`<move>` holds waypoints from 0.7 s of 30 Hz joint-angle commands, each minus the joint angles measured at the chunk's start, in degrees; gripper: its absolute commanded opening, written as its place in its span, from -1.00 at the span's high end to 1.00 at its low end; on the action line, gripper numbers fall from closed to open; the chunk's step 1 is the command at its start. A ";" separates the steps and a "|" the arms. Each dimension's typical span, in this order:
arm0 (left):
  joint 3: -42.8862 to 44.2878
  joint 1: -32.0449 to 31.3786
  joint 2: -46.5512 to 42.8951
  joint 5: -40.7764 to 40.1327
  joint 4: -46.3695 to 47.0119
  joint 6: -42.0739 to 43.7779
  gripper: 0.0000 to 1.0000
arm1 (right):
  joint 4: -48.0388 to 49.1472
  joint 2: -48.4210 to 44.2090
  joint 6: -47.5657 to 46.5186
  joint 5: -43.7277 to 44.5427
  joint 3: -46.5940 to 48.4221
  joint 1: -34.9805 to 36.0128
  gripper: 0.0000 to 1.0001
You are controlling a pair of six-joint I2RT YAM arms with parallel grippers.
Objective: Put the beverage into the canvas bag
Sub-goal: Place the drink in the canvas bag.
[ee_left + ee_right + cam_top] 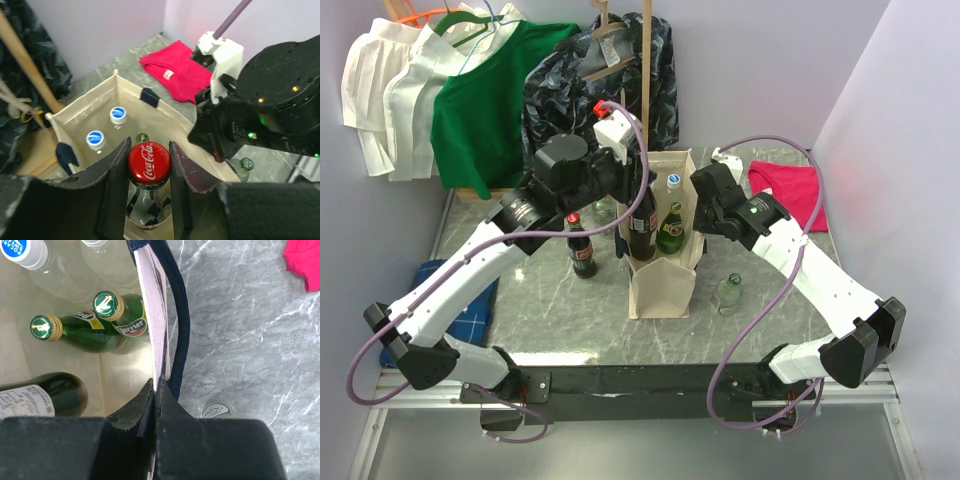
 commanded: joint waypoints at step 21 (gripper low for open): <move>-1.14 -3.13 -5.66 -9.42 20.06 5.16 0.98 | -0.54 -0.94 0.09 1.14 3.03 0.15 1.00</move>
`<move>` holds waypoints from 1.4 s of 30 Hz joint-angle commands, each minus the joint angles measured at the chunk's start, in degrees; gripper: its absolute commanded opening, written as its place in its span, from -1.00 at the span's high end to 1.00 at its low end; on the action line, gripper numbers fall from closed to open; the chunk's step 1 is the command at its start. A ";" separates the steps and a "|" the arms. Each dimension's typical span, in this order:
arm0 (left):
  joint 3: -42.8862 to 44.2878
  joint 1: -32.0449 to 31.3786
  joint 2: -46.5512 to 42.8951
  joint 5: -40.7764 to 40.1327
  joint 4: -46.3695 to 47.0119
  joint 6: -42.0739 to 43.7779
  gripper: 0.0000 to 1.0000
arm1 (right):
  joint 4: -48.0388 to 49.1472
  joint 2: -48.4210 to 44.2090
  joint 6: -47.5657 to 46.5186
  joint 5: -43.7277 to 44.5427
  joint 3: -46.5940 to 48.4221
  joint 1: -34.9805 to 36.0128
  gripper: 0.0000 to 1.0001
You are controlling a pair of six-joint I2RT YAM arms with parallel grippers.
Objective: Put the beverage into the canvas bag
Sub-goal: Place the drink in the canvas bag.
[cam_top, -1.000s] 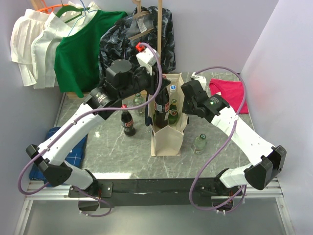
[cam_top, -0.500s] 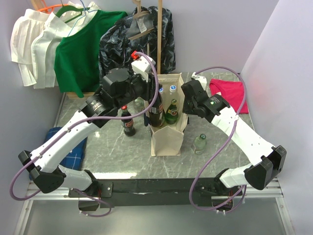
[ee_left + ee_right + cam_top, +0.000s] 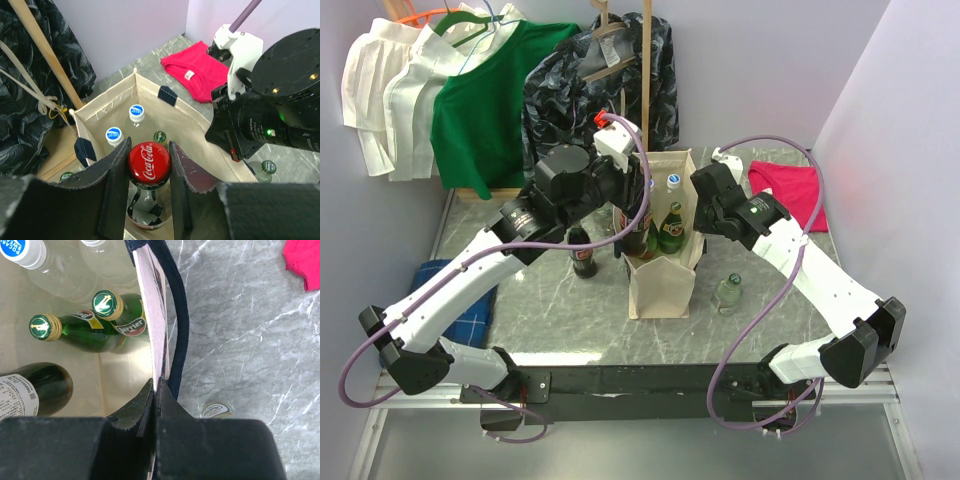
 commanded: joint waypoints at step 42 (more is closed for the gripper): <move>-12.47 -0.33 -2.05 -0.66 32.45 -6.34 0.98 | 0.21 -1.05 -0.75 0.52 2.04 0.24 1.00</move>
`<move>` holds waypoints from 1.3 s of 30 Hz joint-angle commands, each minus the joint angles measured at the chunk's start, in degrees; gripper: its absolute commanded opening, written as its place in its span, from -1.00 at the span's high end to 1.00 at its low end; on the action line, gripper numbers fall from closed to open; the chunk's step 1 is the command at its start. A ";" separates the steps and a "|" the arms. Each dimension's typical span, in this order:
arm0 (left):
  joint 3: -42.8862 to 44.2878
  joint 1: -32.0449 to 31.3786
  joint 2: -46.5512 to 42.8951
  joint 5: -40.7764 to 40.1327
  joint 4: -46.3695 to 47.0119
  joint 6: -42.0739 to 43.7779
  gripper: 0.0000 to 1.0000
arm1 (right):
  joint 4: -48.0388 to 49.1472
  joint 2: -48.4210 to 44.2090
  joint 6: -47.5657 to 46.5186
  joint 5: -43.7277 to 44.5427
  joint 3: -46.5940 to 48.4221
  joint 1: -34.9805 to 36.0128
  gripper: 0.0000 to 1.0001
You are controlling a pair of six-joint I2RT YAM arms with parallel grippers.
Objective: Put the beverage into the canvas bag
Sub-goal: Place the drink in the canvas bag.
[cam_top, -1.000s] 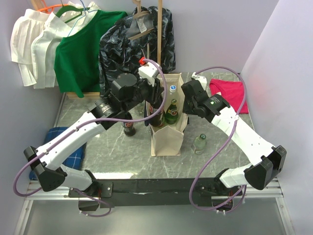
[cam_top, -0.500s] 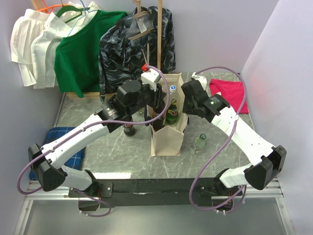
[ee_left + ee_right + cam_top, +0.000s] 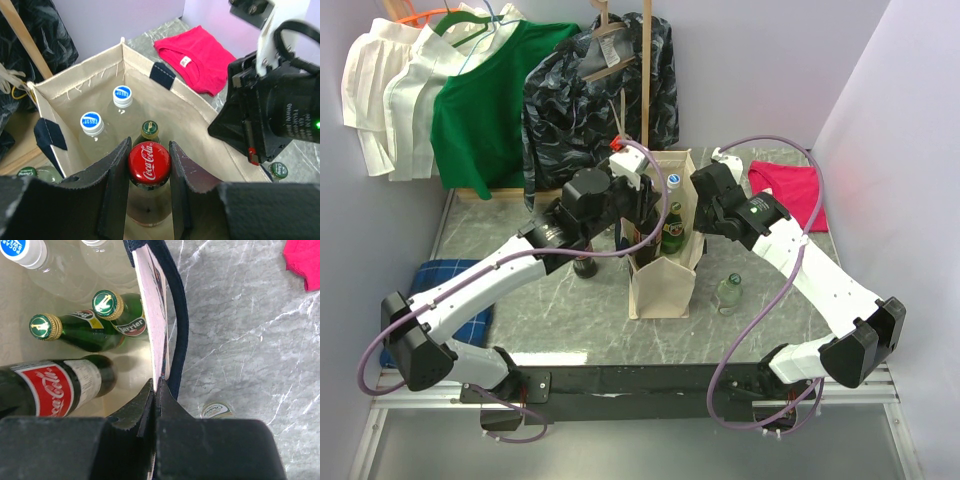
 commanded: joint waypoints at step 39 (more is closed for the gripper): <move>-7.28 -0.22 -2.92 -1.43 17.61 -4.56 0.97 | -0.50 -0.02 -0.59 0.65 3.45 0.24 1.00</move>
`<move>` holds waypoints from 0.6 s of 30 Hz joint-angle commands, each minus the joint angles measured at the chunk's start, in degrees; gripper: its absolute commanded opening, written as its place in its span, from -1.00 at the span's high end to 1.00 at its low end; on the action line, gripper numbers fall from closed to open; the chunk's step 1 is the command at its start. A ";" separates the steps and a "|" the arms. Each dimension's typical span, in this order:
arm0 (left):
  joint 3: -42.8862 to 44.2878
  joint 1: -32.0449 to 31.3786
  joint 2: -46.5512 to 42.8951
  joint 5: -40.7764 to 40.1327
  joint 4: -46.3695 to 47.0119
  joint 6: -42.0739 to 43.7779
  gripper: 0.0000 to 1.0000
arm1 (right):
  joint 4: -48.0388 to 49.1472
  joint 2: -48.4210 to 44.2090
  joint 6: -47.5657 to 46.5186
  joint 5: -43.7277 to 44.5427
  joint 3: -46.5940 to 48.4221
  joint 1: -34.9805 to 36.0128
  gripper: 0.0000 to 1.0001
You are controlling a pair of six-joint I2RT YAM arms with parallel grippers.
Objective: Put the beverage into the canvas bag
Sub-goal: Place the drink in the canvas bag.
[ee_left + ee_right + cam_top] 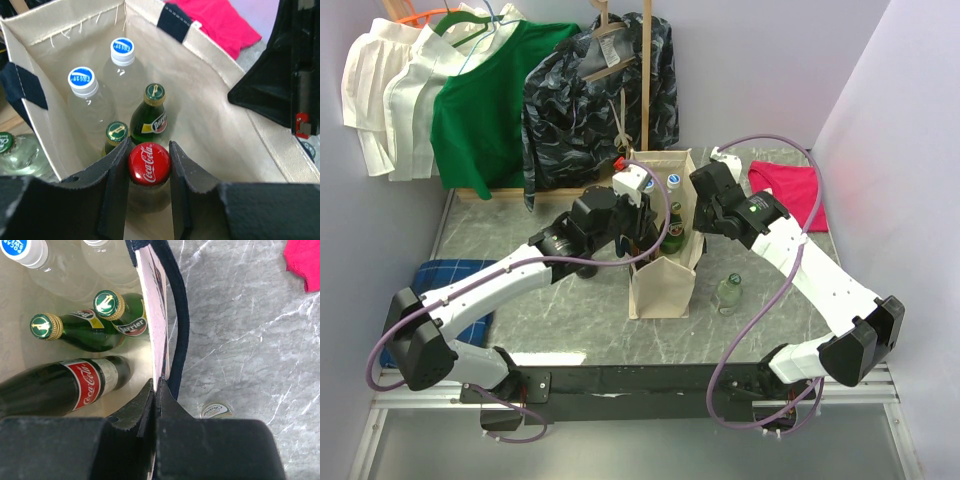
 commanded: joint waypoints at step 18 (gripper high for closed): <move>-0.38 -0.22 -3.84 -0.27 12.94 -2.93 0.50 | 0.14 -1.13 -0.20 0.61 1.98 0.15 1.00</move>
